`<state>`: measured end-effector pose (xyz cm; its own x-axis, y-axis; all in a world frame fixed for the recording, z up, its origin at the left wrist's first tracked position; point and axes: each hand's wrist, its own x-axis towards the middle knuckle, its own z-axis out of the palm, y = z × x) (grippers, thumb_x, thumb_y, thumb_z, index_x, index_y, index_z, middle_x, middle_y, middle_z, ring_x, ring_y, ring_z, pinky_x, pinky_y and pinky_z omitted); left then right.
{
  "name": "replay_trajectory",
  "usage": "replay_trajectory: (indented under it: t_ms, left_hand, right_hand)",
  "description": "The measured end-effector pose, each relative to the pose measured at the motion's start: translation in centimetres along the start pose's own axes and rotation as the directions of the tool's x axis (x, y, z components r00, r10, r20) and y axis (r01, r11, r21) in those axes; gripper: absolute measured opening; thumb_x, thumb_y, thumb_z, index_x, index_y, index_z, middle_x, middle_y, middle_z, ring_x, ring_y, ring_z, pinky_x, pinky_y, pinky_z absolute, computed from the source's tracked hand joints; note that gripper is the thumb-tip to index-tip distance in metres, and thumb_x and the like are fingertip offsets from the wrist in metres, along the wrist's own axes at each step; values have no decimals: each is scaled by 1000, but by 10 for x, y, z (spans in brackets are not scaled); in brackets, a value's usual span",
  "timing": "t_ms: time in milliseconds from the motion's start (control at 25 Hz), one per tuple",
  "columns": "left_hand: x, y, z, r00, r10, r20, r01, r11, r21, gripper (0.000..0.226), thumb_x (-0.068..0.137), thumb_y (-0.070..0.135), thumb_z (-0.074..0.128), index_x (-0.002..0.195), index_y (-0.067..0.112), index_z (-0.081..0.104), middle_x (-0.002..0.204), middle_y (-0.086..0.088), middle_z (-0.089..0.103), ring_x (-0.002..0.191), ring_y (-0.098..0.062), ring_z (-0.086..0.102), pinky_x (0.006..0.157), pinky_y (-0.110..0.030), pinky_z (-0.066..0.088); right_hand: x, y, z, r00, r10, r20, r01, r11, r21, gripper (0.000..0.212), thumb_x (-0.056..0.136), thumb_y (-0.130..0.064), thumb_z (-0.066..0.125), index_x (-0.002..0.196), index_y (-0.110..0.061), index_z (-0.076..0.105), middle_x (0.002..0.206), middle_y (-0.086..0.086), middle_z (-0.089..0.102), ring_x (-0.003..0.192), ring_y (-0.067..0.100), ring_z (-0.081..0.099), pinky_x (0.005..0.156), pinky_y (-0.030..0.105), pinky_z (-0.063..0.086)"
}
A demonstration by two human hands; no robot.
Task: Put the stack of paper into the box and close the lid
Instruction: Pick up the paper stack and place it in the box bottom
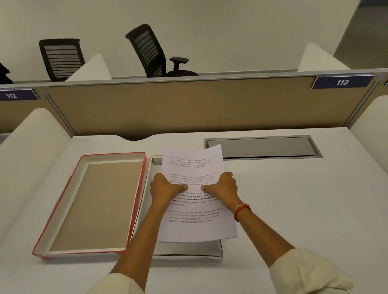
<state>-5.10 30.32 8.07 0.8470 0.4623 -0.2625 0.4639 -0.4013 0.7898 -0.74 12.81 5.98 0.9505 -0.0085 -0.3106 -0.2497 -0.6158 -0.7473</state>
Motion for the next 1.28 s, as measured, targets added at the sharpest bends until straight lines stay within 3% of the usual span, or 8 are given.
replay_trajectory:
  t_ms: [160, 280, 400, 520, 720, 920, 1120, 1280]
  left_hand:
    - [13, -16, -21, 1000, -4, 28, 6, 998, -56, 60, 62, 16, 91, 114, 3, 63, 120, -16, 70, 103, -34, 69, 86, -49, 59]
    - [21, -25, -31, 1000, -6, -3, 6, 1000, -29, 59, 59, 17, 92, 110, 8, 62, 119, -14, 70, 101, -32, 69, 76, -37, 59]
    - [30, -34, -37, 1000, -24, 12, 24, 1000, -18, 59, 56, 18, 94, 106, 10, 64, 116, -13, 71, 90, -25, 68, 56, -21, 48]
    - [39, -44, -40, 998, -53, 31, 54, 999, -10, 61, 55, 20, 94, 107, 9, 64, 115, -13, 72, 94, -28, 70, 57, -21, 48]
    - [47, -58, -36, 996, -68, 53, 69, 998, -1, 51, 56, 17, 94, 94, 17, 59, 113, -14, 72, 82, -19, 63, 56, -20, 48]
    - [52, -68, -30, 997, -45, 68, 47, 999, -24, 49, 58, 14, 93, 92, 20, 59, 113, -13, 72, 75, -15, 62, 52, -16, 46]
    - [54, -75, -23, 994, -49, 101, 57, 995, -82, 52, 61, 9, 90, 106, 3, 65, 117, -17, 71, 100, -33, 70, 83, -46, 60]
    - [55, -83, -18, 991, -60, 118, 73, 991, -110, 53, 64, 10, 89, 111, 2, 65, 118, -18, 71, 99, -34, 70, 85, -51, 59]
  right_hand:
    - [-1, -12, 26, 1000, -8, 21, 8, 1000, 6, 70, 68, -32, 86, 118, -3, 47, 122, 14, 55, 110, 29, 62, 72, 27, 49]
    - [-1, -17, 42, 999, -25, 24, 25, 999, 23, 55, 70, -29, 86, 106, -10, 48, 119, 13, 57, 106, 28, 63, 62, 19, 47]
    - [4, -15, 58, 997, -56, 45, 53, 997, 49, 40, 73, -23, 84, 97, -15, 54, 113, 12, 64, 76, 10, 61, 43, 7, 37]
    - [9, -11, 70, 997, -56, 60, 53, 997, 61, 31, 74, -21, 83, 94, -15, 60, 108, 10, 71, 58, 1, 53, 37, 3, 35]
    - [12, -5, 83, 997, -21, 76, 17, 998, 62, 50, 76, -24, 82, 115, -3, 58, 114, 12, 68, 91, 21, 69, 51, 10, 43]
    - [14, 3, 91, 998, 15, 66, -18, 999, 35, 56, 78, -28, 80, 119, -2, 53, 116, 13, 65, 98, 25, 68, 64, 19, 52]
    - [17, 7, 94, 998, 28, 59, -29, 1000, 12, 58, 79, -27, 79, 121, 0, 50, 120, 14, 62, 105, 27, 65, 74, 24, 52]
    - [18, 10, 96, 996, 47, 71, -48, 999, 7, 60, 80, -26, 79, 123, 1, 48, 122, 15, 62, 108, 28, 64, 76, 25, 51]
